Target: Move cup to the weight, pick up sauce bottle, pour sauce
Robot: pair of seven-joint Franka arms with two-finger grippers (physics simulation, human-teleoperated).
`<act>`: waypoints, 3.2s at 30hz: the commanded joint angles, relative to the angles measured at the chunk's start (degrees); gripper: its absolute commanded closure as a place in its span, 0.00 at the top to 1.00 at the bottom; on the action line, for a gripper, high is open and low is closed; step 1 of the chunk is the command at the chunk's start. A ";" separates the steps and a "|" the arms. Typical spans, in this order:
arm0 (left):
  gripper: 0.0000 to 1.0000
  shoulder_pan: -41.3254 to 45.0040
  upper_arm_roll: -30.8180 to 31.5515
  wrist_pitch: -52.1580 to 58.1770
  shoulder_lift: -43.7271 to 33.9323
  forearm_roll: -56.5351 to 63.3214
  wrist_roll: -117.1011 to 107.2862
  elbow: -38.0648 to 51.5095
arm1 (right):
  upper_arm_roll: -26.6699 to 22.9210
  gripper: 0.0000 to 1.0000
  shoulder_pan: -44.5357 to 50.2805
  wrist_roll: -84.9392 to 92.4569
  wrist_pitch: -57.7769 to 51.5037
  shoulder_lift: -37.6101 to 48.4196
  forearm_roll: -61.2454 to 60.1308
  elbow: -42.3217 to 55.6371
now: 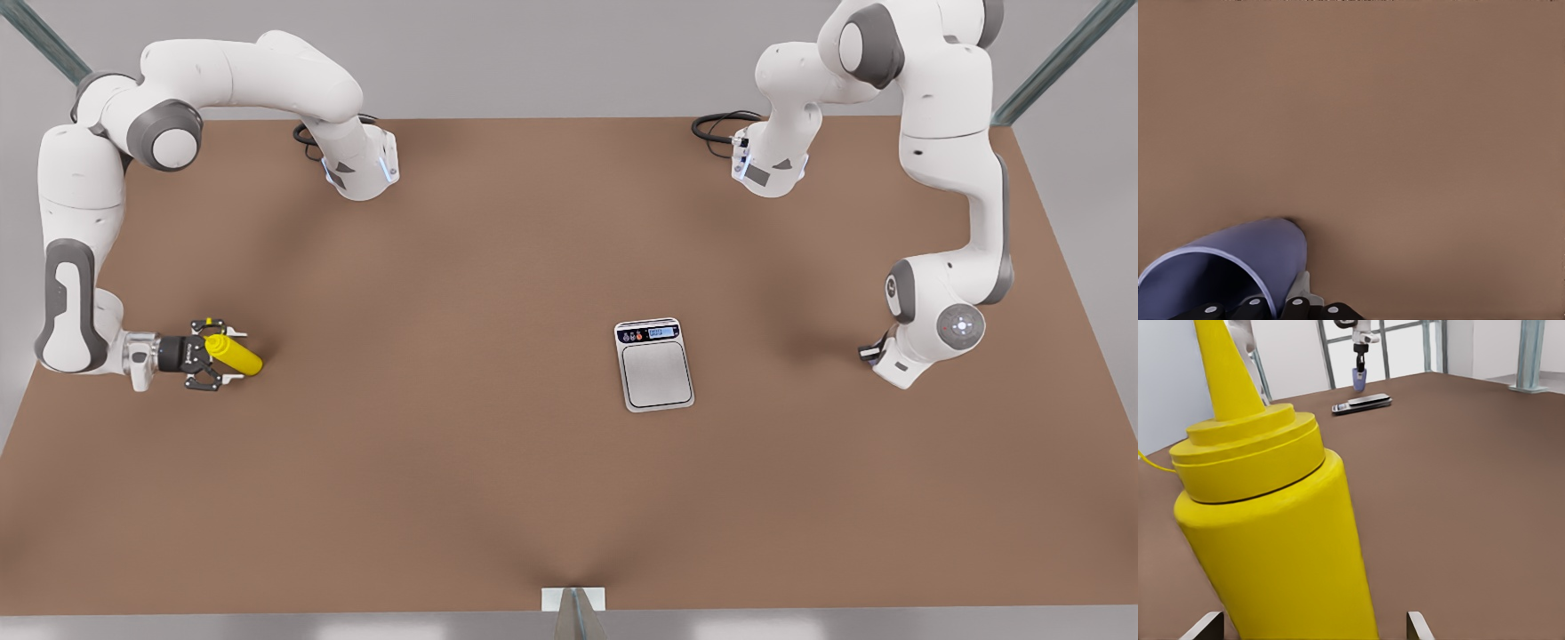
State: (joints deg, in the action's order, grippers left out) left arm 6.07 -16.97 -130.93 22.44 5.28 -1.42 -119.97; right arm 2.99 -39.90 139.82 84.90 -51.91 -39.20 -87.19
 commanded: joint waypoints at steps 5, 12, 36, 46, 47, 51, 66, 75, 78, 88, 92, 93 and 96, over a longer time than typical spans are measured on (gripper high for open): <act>0.30 0.09 0.01 -0.38 0.06 -5.37 -1.04 0.09 | 0.00 1.00 0.00 -0.07 -0.35 0.05 -0.18 0.00; 0.21 0.70 0.09 -1.17 0.06 -5.37 -2.54 0.00 | 0.09 0.82 0.62 -0.25 -0.35 0.05 -0.35 0.00; 0.21 6.15 9.59 -3.46 -4.42 -8.80 -10.97 1.49 | 0.18 0.57 0.88 -5.08 -1.67 0.32 -1.58 1.50; 0.21 20.47 10.29 -4.16 -1.35 -8.98 -32.24 5.80 | 1.67 0.57 13.36 -30.39 3.86 7.00 -1.23 11.78; 0.21 21.61 10.29 -4.16 -0.99 -8.98 -33.91 6.15 | 1.58 0.57 14.67 -32.15 5.62 7.87 -1.14 11.78; 0.21 24.34 10.29 -2.75 -0.20 -9.06 -37.77 8.44 | 1.67 0.57 22.15 -40.06 12.30 10.07 0.26 11.78; 0.34 29.27 14.33 2.08 8.41 -8.89 -53.42 21.97 | 1.67 0.57 41.13 -62.03 29.71 12.45 18.10 11.69; 0.57 29.27 14.33 4.01 7.80 -8.89 -53.51 23.29 | 1.76 0.57 52.64 -68.09 30.59 13.23 34.27 11.87; 0.57 29.09 14.07 10.07 7.53 -8.98 -53.25 26.97 | 1.76 0.57 59.15 -76.87 30.67 13.06 42.17 11.87; 1.00 20.32 -23.64 28.62 1.47 -27.18 -12.13 31.54 | 1.85 0.56 75.58 -89.99 30.41 12.62 60.47 11.69; 1.00 1.50 7.99 36.71 -10.40 -14.52 -9.04 35.51 | 2.02 0.56 79.54 -89.37 28.74 10.95 63.11 11.78; 1.00 -0.27 13.01 38.56 -10.66 -10.57 -8.87 35.68 | 2.02 0.56 80.33 -89.11 29.27 10.86 63.11 12.39; 1.00 0.17 13.28 39.61 -9.96 -8.01 -2.10 36.21 | 2.02 0.56 82.44 -88.49 35.68 9.98 65.39 13.10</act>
State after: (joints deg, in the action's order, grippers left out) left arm 6.14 -3.74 -91.15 12.03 -6.62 -3.38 -83.68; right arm 5.01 42.83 52.94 121.80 -42.13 26.37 -74.10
